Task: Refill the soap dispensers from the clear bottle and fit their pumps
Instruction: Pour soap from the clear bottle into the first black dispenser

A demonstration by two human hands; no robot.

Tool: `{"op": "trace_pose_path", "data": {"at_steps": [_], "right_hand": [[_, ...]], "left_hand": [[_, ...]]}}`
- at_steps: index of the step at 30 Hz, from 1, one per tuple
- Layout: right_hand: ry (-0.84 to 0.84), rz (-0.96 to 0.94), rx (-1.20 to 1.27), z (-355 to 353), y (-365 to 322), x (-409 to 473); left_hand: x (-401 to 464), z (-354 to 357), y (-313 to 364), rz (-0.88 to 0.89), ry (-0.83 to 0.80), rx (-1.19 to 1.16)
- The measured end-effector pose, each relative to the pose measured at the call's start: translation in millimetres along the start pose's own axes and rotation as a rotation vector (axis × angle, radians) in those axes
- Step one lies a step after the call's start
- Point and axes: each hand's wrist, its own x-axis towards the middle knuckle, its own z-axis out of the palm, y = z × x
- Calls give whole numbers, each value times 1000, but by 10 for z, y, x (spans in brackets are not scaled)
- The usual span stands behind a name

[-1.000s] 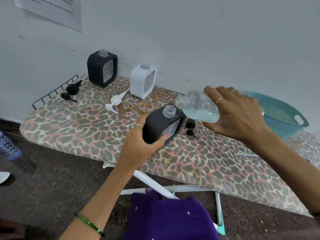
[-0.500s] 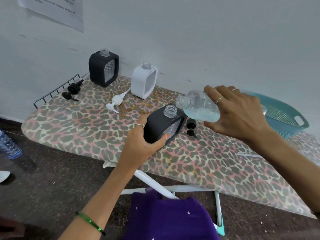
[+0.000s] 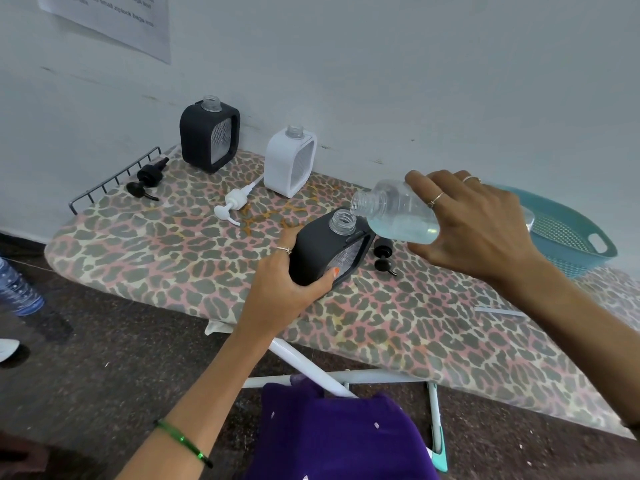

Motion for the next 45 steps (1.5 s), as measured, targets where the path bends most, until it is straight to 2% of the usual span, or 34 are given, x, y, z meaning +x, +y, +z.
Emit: {"op": "trace_pose_path", "data": {"at_steps": [7,14,18,22,45], "right_hand": [[-15,-9,15,-27,-5,6],[-31,-19,8,-23,1,7],[-36,-23,9,-29,0,13],[-32,-28,6,-33,8,19],[-19,-7,-39,-7,41,-11]], "left_hand": [[-2,20,-63,-57,10,24],[0,14,-55,-19,10,49],[9,23,-109,-57,18,53],[3,13,-81,-5,18,61],[-3,16,-81,-54,18,59]]}}
